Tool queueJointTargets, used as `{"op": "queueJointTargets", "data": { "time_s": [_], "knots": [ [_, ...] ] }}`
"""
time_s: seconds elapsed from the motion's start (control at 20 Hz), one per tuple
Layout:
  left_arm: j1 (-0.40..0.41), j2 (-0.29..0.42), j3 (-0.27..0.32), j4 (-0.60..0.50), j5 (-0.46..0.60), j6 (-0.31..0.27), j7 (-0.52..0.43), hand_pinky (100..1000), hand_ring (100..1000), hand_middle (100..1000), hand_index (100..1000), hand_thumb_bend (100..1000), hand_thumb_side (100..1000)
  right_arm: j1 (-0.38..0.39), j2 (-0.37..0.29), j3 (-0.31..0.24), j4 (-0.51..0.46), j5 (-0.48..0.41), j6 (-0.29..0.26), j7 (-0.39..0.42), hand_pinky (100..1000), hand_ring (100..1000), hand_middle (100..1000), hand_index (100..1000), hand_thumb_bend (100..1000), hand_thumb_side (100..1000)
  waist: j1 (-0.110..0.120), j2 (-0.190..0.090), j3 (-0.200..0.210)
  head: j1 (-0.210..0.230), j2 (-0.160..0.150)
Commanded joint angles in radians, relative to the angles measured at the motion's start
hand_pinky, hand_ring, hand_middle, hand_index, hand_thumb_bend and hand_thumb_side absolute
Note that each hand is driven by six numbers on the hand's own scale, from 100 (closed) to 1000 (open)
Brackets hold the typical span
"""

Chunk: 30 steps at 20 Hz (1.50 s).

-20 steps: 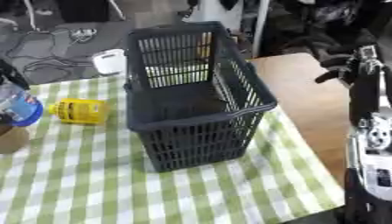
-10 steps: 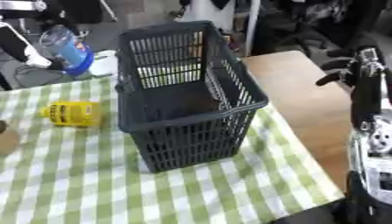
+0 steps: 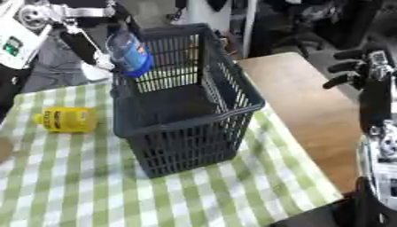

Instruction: Pick up objects on the table and place them in the box.

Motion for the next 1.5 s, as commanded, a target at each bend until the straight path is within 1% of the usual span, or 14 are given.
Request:
{"op": "queueJointTargets", "data": {
  "time_s": [0.05, 0.15, 0.2, 0.25, 0.3, 0.45, 0.6, 0.75, 0.8, 0.85, 1.0, 1.05, 1.3, 1.5],
  "knots": [
    [0.008, 0.006, -0.029, -0.052, -0.099, -0.055, 0.099, 676, 557, 570, 702, 643, 100, -0.016, -0.020, 0.002, -0.008, -0.004, -0.002, 0.002, 443, 577, 610, 704, 100, 663, 0.007, -0.017, 0.001, -0.007, -0.015],
    [0.029, 0.007, -0.048, -0.031, -0.113, -0.090, 0.090, 807, 768, 808, 914, 833, 543, -0.017, -0.019, 0.002, -0.009, -0.003, -0.003, 0.001, 444, 577, 610, 704, 100, 661, 0.005, -0.016, 0.002, -0.010, -0.019],
    [0.035, 0.009, -0.050, -0.017, -0.099, -0.107, 0.054, 850, 831, 876, 950, 916, 742, -0.018, -0.019, 0.001, -0.009, -0.003, -0.003, 0.000, 443, 577, 609, 704, 100, 661, 0.004, -0.015, 0.003, -0.012, -0.019],
    [0.044, 0.017, -0.046, -0.001, -0.069, -0.115, 0.008, 866, 862, 906, 964, 984, 863, -0.018, -0.019, 0.000, -0.009, -0.002, -0.003, -0.001, 443, 577, 609, 704, 100, 661, 0.003, -0.015, 0.005, -0.012, -0.020],
    [0.049, 0.024, -0.038, 0.006, -0.035, -0.114, -0.034, 870, 878, 920, 968, 1000, 937, -0.018, -0.019, -0.001, -0.009, -0.002, -0.003, -0.002, 443, 577, 609, 704, 100, 662, 0.003, -0.015, 0.007, -0.013, -0.021],
    [0.067, 0.059, -0.005, 0.006, 0.078, -0.074, -0.120, 858, 886, 931, 972, 996, 1000, -0.017, -0.020, -0.002, -0.007, -0.001, -0.002, -0.004, 443, 577, 609, 704, 100, 661, 0.002, -0.015, 0.016, -0.020, -0.020],
    [0.101, 0.105, 0.037, -0.044, 0.162, -0.019, -0.109, 826, 849, 891, 945, 966, 994, -0.019, -0.016, -0.003, -0.011, 0.000, -0.003, -0.004, 443, 577, 609, 704, 100, 665, 0.002, -0.013, 0.021, -0.023, -0.024],
    [0.198, 0.194, 0.145, -0.178, 0.253, 0.070, 0.059, 757, 738, 747, 853, 859, 837, -0.015, -0.020, -0.011, -0.011, 0.001, 0.001, -0.012, 442, 577, 609, 704, 100, 663, 0.001, -0.012, 0.039, -0.032, -0.021],
    [0.233, 0.216, 0.175, -0.224, 0.271, 0.106, 0.115, 754, 729, 739, 842, 758, 842, -0.014, -0.021, -0.013, -0.012, 0.001, 0.001, -0.014, 442, 577, 608, 704, 100, 650, 0.000, -0.012, 0.044, -0.034, -0.019],
    [0.278, 0.239, 0.219, -0.271, 0.288, 0.145, 0.176, 735, 698, 709, 825, 799, 748, -0.013, -0.021, -0.015, -0.013, 0.001, 0.002, -0.016, 443, 577, 608, 704, 100, 661, 0.000, -0.012, 0.056, -0.038, -0.018],
    [0.407, 0.286, 0.314, -0.397, 0.330, 0.243, 0.319, 724, 683, 700, 816, 782, 718, -0.009, -0.021, -0.019, -0.019, 0.003, 0.005, -0.021, 443, 577, 609, 704, 100, 664, 0.001, -0.012, 0.078, -0.042, -0.015],
    [0.459, 0.296, 0.351, -0.426, 0.345, 0.273, 0.364, 697, 659, 692, 801, 717, 661, -0.006, -0.022, -0.021, -0.021, 0.003, 0.007, -0.023, 442, 577, 608, 703, 100, 667, 0.002, -0.011, 0.087, -0.045, -0.014],
    [0.697, 0.298, 0.478, -0.549, 0.398, 0.380, 0.589, 666, 636, 693, 792, 619, 610, 0.000, -0.025, -0.029, -0.028, 0.001, 0.013, -0.031, 442, 577, 609, 704, 100, 669, 0.004, -0.010, 0.102, -0.047, -0.009],
    [0.806, 0.252, 0.530, -0.587, 0.396, 0.428, 0.705, 645, 620, 679, 776, 554, 581, 0.001, -0.023, -0.032, -0.031, 0.000, 0.015, -0.035, 443, 578, 609, 704, 100, 670, 0.000, -0.010, 0.106, 0.021, -0.006]
  ]
}}
